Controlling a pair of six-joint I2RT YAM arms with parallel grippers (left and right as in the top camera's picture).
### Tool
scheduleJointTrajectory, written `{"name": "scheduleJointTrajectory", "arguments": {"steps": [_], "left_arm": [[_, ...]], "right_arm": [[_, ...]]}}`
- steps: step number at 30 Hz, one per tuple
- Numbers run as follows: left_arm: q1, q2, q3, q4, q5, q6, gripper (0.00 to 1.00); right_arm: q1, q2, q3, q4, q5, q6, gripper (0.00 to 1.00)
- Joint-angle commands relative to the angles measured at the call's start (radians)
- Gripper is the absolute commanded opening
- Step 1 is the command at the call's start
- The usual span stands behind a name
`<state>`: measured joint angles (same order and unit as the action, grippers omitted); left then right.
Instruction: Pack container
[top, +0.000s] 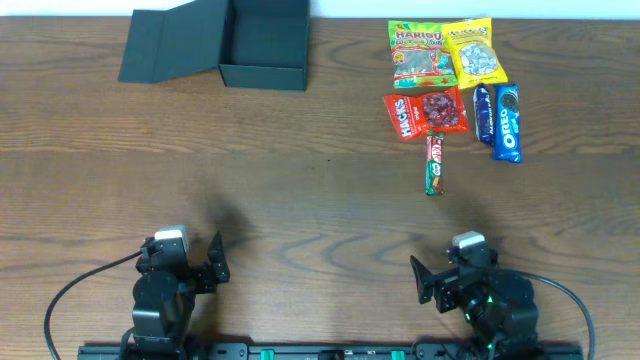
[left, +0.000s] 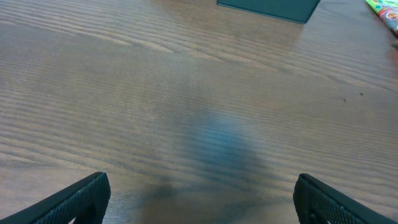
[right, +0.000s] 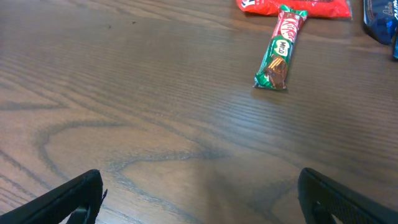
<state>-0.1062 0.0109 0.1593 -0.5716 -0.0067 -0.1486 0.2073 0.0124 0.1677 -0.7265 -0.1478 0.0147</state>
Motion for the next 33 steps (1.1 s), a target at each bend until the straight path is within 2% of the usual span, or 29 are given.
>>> {"name": "scheduleJointTrajectory", "arguments": {"steps": [1, 30, 32, 33], "left_arm": [[0.003, -0.006, -0.01, 0.003, 0.003, 0.011, 0.95], [0.003, -0.006, -0.01, 0.003, 0.003, 0.011, 0.95], [0.003, -0.006, -0.01, 0.004, 0.041, -0.026, 0.95], [0.003, -0.006, -0.01, 0.004, 0.095, -0.089, 0.95]], "right_arm": [[0.009, -0.007, -0.003, 0.001, 0.002, 0.011, 0.99], [0.009, -0.007, -0.003, 0.001, 0.002, 0.011, 0.99], [0.009, -0.007, -0.003, 0.001, 0.002, 0.011, 0.99], [0.009, -0.007, -0.003, 0.001, 0.002, 0.011, 0.99]]}}
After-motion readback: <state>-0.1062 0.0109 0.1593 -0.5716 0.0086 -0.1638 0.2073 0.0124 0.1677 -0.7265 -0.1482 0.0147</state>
